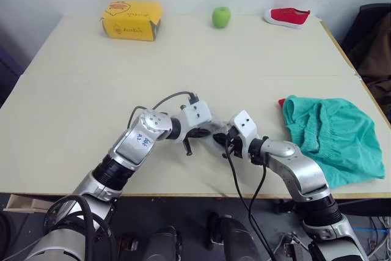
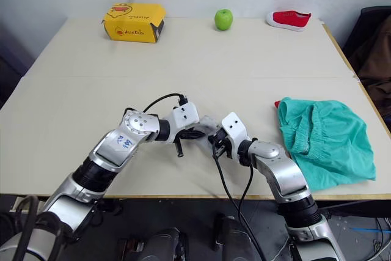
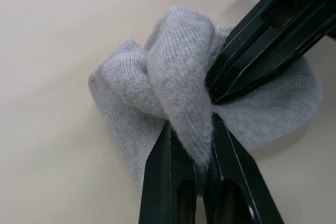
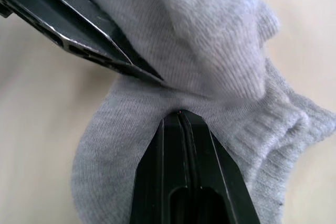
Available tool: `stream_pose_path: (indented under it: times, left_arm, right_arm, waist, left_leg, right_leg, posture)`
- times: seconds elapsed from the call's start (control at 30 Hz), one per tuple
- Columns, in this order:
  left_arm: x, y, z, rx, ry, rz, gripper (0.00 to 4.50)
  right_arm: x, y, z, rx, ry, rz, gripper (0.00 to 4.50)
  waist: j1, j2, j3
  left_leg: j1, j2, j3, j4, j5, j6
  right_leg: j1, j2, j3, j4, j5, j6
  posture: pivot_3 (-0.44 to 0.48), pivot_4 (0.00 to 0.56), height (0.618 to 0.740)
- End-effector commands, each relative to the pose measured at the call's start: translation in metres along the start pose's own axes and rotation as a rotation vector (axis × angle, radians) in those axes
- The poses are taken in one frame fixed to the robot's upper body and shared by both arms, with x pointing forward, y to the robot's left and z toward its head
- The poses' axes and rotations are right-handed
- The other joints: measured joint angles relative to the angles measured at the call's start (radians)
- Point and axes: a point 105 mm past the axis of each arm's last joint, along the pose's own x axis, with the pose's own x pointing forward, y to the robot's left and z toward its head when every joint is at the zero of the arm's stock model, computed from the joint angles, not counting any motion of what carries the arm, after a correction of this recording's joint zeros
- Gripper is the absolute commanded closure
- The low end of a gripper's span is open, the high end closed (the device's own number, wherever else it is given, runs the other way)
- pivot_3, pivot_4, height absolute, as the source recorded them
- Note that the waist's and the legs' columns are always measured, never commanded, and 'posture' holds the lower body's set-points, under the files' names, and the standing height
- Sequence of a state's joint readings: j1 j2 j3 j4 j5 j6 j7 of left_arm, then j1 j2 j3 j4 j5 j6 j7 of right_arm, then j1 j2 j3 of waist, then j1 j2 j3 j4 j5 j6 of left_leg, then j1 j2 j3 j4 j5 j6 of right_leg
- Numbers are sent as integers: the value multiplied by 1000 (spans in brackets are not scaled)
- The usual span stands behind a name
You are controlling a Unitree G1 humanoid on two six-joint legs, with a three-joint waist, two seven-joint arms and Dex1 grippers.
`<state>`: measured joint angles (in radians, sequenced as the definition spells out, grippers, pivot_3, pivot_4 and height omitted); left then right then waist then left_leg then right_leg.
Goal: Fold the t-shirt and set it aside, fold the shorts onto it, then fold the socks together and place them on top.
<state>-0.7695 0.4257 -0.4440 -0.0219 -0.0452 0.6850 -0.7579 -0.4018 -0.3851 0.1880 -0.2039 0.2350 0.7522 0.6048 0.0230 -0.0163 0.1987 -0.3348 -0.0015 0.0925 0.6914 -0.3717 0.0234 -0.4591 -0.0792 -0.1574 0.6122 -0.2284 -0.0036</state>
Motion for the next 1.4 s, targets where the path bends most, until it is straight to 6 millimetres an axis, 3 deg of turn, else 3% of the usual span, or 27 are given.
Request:
stream_pose_path:
  times: [0.03, 0.13, 0.3, 0.4, 0.6, 0.77, 1.0, 1.23, 1.27, 1.4]
  left_arm:
    - [0, 4, 22, 64, -42, 7, 4482]
    - [3, -2, 20, 73, -28, -45, 4482]
    - [11, -23, -2, 64, 47, -142, 4482]
    - [18, -21, -14, 64, 79, -116, 4482]
    - [24, -19, -19, 40, 77, -102, 4482]
    - [25, -18, -18, 16, 59, -105, 4482]
    - [22, -22, -12, -18, 27, -142, 2400]
    - [6, -14, -5, -65, -23, -112, 237]
    - [3, -13, -3, -81, -38, -113, 42]
    - [-7, -15, 8, -146, -106, -140, 42]
  right_arm:
    - [1, 0, -21, 33, 75, -3, 4500]
    - [0, -1, -21, 32, 74, -10, 4500]
    - [-10, -10, -13, 31, 52, -50, 4500]
    - [-28, -17, 1, 38, 17, -81, 4500]
    - [-62, -28, 36, 3, -47, -142, 4500]
    - [-50, -18, 72, 20, -158, -111, 4500]
    - [-1, -10, 78, 43, -176, -103, 4500]
    - [-5, -2, 47, 54, -87, -66, 4500]
    - [-7, 0, 43, 54, -77, -52, 4500]
    - [-14, 6, 25, 42, -25, -23, 4500]
  waist:
    - [0, 0, 0]
    - [-2, 0, 0]
    - [0, 0, 0]
    - [6, 0, 0]
    - [6, 0, 0]
    - [2, 0, 0]
    - [1, 0, 0]
    - [-1, 1, 0]
    - [-1, 1, 0]
    - [-4, 1, 0]
  left_leg:
    - [0, 0, 0, 0, 0, 0]
    - [0, 0, 0, 0, 0, 0]
    - [0, 0, 0, 0, 0, 0]
    - [0, 0, -1, 0, 0, 0]
    - [0, -1, -1, 1, 0, 3]
    - [0, 0, -1, 1, 0, 3]
    - [1, -1, -1, 1, 0, 3]
    - [0, -1, -2, 0, 0, 4]
    - [0, -1, -2, 0, 0, 4]
    - [0, 0, -2, 0, 0, 4]
  right_leg:
    - [0, 0, 0, 0, 0, 0]
    - [0, 0, 0, 0, 0, 0]
    - [0, 0, 0, 0, 0, 0]
    - [0, 0, 0, 0, 0, 0]
    - [2, -1, 0, -2, 1, 2]
    - [5, -1, 0, -2, 1, 2]
    - [4, -1, -1, -1, 1, 3]
    - [5, -1, -1, -1, 2, 3]
    - [5, -1, -1, -1, 2, 3]
    - [4, -1, -1, -4, 2, 3]
  posture:
    - [0, 150, 740]
    - [0, 150, 740]
    - [0, 150, 740]
    - [0, 150, 740]
    - [0, 150, 740]
    - [0, 150, 740]
    - [0, 150, 740]
    - [0, 150, 740]
    - [0, 150, 740]
    - [0, 150, 740]
